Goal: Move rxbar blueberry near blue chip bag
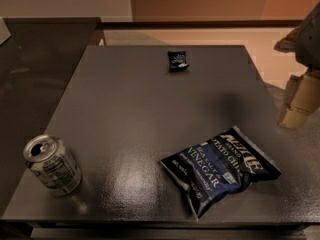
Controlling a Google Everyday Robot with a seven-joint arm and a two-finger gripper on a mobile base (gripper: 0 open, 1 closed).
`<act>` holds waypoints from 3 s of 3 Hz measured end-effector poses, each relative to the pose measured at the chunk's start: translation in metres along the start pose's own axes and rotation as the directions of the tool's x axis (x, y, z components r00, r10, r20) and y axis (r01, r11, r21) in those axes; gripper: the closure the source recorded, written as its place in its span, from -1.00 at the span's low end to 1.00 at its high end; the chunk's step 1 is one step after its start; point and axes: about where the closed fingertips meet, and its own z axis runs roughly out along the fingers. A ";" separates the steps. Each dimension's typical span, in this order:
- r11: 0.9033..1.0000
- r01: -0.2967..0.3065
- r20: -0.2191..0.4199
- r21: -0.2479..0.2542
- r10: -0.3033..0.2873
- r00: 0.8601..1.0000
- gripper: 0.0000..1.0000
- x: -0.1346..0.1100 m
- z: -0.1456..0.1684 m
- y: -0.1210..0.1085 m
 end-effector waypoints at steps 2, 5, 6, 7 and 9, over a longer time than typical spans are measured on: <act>1.000 -0.010 0.057 0.018 0.009 0.998 -1.00 -0.034 0.017 -0.035; 0.981 -0.194 0.199 0.031 0.184 0.963 -1.00 -0.139 0.108 -0.114; 0.951 -0.309 0.218 0.032 0.295 0.931 -1.00 -0.160 0.139 -0.138; 0.913 -0.408 0.235 0.025 0.392 0.890 -1.00 -0.173 0.163 -0.163; 0.815 -0.580 0.282 0.009 0.554 0.783 -1.00 -0.176 0.198 -0.204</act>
Offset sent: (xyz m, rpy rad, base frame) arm 0.0913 0.0488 -0.0057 0.1128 -0.0403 -0.0100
